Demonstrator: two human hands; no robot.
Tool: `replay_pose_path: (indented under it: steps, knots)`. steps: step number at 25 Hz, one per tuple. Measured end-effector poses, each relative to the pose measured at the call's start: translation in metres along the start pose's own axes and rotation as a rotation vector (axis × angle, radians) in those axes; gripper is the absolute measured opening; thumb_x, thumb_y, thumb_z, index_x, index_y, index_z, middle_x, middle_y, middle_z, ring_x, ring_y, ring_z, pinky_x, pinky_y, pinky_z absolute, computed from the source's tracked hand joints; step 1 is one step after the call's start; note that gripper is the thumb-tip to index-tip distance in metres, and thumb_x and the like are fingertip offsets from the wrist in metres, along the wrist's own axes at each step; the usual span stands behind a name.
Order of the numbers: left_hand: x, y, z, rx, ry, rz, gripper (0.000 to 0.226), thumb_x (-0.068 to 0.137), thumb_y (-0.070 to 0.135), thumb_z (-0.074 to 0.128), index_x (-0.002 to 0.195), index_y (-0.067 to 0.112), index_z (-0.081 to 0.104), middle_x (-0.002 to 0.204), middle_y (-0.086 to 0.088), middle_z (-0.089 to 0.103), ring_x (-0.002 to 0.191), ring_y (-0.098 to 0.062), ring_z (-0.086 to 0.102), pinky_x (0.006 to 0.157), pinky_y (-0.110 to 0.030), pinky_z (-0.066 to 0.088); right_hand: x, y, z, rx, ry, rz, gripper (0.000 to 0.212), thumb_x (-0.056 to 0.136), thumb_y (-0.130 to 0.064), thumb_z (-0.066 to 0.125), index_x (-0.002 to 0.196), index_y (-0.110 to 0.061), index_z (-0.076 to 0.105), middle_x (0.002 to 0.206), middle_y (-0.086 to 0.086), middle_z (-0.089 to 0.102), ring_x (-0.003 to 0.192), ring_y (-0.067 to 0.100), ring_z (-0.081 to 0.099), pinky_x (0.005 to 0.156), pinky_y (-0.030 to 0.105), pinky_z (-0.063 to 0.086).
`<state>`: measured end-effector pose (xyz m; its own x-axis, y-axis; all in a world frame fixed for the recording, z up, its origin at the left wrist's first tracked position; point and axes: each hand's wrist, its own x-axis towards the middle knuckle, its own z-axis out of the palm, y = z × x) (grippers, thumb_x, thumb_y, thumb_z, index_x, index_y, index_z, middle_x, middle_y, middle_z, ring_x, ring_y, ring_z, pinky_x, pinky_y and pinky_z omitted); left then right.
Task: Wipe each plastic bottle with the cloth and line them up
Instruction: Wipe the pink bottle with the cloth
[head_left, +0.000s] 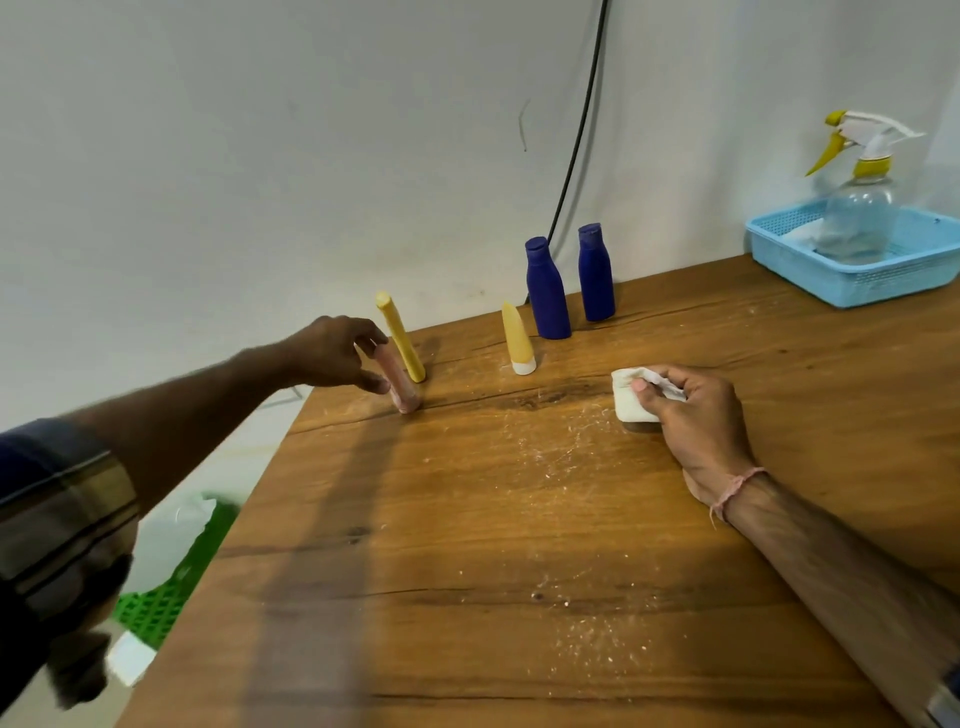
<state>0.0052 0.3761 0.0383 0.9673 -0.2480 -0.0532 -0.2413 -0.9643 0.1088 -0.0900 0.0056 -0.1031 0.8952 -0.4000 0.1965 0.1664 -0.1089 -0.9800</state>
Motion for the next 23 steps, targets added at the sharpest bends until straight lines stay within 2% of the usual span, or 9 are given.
replay_pose_path:
  steps: [3,6,9,13,16,18,20,23]
  knots:
    - [0.001,-0.008,0.011,-0.071,0.129,0.045,0.048,0.075,0.026,0.089,0.117,0.015,0.068,0.108,0.0,0.072,0.091,-0.014,0.068,0.082,-0.029,0.055,-0.001,-0.001,-0.001,-0.031,0.01,-0.005,0.029,0.088,-0.016,0.071,0.117,-0.011,0.07,0.113,0.002,0.07,0.102,0.016,0.065,0.075,0.028,0.054]
    - [-0.003,-0.011,0.014,-0.066,0.14,0.072,0.044,0.075,0.024,0.09,0.113,0.015,0.068,0.102,0.003,0.07,0.088,-0.011,0.066,0.071,-0.02,0.05,-0.003,-0.003,-0.001,-0.048,0.015,-0.001,0.03,0.088,-0.016,0.071,0.118,-0.011,0.07,0.112,0.0,0.069,0.101,0.015,0.064,0.082,0.034,0.056]
    - [-0.009,-0.014,0.018,0.005,0.153,0.109,0.044,0.076,0.027,0.089,0.114,0.013,0.07,0.102,0.0,0.072,0.086,-0.012,0.065,0.071,-0.021,0.049,-0.006,-0.005,-0.001,-0.06,0.012,-0.019,0.029,0.089,-0.014,0.071,0.117,-0.011,0.07,0.109,-0.001,0.069,0.098,0.013,0.063,0.074,0.025,0.052]
    - [-0.029,-0.004,0.028,-0.058,0.23,0.123,0.041,0.076,0.03,0.088,0.109,0.016,0.067,0.098,0.001,0.07,0.085,-0.013,0.065,0.068,-0.022,0.053,-0.013,-0.01,-0.001,-0.084,-0.002,-0.015,0.028,0.089,-0.013,0.069,0.118,-0.011,0.069,0.109,0.0,0.068,0.099,0.014,0.062,0.068,0.019,0.047]
    - [-0.058,0.019,0.046,-0.187,0.292,0.216,0.039,0.076,0.039,0.085,0.105,0.022,0.065,0.097,0.008,0.066,0.085,-0.009,0.065,0.072,-0.035,0.061,-0.023,-0.017,-0.003,-0.117,-0.002,-0.024,0.028,0.09,-0.012,0.069,0.118,-0.011,0.069,0.112,0.001,0.067,0.1,0.012,0.06,0.067,0.015,0.045]
    - [-0.081,0.042,0.063,-0.323,0.303,0.259,0.041,0.075,0.044,0.085,0.106,0.025,0.066,0.1,0.01,0.067,0.088,-0.009,0.066,0.075,-0.035,0.062,-0.037,-0.023,-0.003,-0.206,0.058,-0.109,0.025,0.089,-0.011,0.07,0.114,-0.012,0.071,0.11,0.001,0.07,0.098,0.013,0.063,0.068,0.015,0.046]
    - [-0.105,0.071,0.084,-0.543,0.264,0.255,0.042,0.073,0.037,0.088,0.107,0.026,0.066,0.103,0.008,0.07,0.093,-0.01,0.068,0.079,-0.033,0.061,-0.054,-0.027,-0.004,-0.353,0.12,-0.309,0.026,0.086,-0.004,0.07,0.112,-0.012,0.072,0.109,0.002,0.072,0.098,0.014,0.065,0.075,0.021,0.052]
    - [-0.135,0.107,0.114,-0.771,0.246,0.293,0.045,0.072,0.036,0.09,0.108,0.028,0.065,0.108,0.009,0.07,0.1,-0.013,0.069,0.082,-0.036,0.062,-0.076,-0.029,-0.004,-0.529,0.063,-0.581,0.035,0.082,0.008,0.065,0.112,-0.01,0.071,0.109,0.006,0.07,0.098,0.016,0.064,0.084,0.027,0.056]
